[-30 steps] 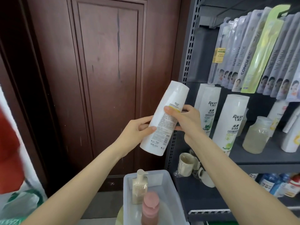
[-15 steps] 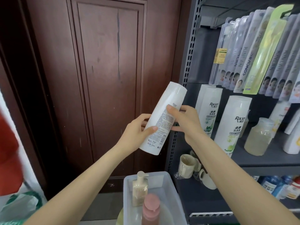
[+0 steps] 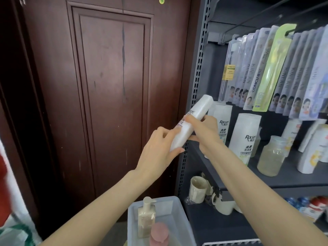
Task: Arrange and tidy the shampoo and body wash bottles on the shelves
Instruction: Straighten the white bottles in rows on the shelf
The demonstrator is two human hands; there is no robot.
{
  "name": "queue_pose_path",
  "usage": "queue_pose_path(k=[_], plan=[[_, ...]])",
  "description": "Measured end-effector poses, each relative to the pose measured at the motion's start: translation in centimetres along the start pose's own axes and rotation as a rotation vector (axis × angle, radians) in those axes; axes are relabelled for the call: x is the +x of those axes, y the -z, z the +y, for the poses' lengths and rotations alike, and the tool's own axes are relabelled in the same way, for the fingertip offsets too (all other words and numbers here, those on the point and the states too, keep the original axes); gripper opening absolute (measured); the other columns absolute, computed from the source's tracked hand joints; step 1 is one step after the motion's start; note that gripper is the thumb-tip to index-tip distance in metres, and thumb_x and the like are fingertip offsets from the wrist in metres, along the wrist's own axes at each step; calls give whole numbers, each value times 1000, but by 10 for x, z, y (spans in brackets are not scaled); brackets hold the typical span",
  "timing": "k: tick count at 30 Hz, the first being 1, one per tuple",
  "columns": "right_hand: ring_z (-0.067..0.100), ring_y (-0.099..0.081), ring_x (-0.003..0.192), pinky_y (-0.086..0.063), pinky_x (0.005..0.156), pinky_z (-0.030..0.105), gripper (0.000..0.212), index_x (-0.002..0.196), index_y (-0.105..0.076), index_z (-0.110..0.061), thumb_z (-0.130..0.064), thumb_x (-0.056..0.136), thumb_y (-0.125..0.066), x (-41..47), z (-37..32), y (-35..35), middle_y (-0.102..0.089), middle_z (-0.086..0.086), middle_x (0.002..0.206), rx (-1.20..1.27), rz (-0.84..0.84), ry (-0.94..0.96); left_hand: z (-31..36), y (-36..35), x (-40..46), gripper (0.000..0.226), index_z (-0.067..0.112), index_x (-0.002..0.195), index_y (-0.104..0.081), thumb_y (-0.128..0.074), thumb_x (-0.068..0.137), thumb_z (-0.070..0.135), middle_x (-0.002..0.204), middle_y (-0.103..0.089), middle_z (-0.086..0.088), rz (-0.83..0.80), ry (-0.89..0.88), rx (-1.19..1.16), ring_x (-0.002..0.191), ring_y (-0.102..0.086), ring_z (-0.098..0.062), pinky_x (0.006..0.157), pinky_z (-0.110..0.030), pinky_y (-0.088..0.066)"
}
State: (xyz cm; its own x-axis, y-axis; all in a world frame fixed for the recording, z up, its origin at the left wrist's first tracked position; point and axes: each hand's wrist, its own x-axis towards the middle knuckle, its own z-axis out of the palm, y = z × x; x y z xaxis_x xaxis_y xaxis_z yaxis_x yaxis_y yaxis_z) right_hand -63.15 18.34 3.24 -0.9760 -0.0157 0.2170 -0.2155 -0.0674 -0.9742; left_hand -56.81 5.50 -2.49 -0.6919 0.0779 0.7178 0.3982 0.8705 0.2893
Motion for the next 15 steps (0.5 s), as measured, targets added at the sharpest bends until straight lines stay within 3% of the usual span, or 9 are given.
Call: queue_pose_path(k=[4,8,10,13,15], plan=[[21,-67,92,-59,75,41,33,115,-57,-7,-7,84,-67,-1,1,19,-67,7,104,-32,-108,62,-3,8,19,52,26,136,-44,-59,88,38,117,-53,7,-122,138,-327,107,-51,-4,94,-23,-43],[17,-68,95,-59,77,37,33,119,-58,-12,-7,87,-64,-6,-1,28,-67,0,105,-64,-217,169,9,7,40,58,24,136,-40,-64,84,36,115,-56,13,-299,212,-483,104,-56,-2,91,-22,-47],[19,-68,96,-59,79,39,34,121,-58,-11,-9,88,-64,-6,-6,34,-67,0,106,-82,-216,221,12,6,50,55,25,132,-45,-67,83,34,108,-61,13,-275,229,-543,96,-61,-2,82,-19,-51],[22,-69,97,-58,83,43,34,123,-59,-8,-9,89,-62,0,-14,48,-69,6,111,-85,-242,243,11,4,60,49,21,128,-52,-68,83,30,101,-67,1,-191,290,-698,91,-67,-13,79,-31,-57],[23,-69,98,-58,82,41,34,123,-58,-7,-9,90,-61,2,-18,56,-70,7,111,-63,-287,240,15,3,64,38,20,120,-58,-67,84,22,98,-67,-3,-181,289,-785,91,-68,-19,75,-31,-58]])
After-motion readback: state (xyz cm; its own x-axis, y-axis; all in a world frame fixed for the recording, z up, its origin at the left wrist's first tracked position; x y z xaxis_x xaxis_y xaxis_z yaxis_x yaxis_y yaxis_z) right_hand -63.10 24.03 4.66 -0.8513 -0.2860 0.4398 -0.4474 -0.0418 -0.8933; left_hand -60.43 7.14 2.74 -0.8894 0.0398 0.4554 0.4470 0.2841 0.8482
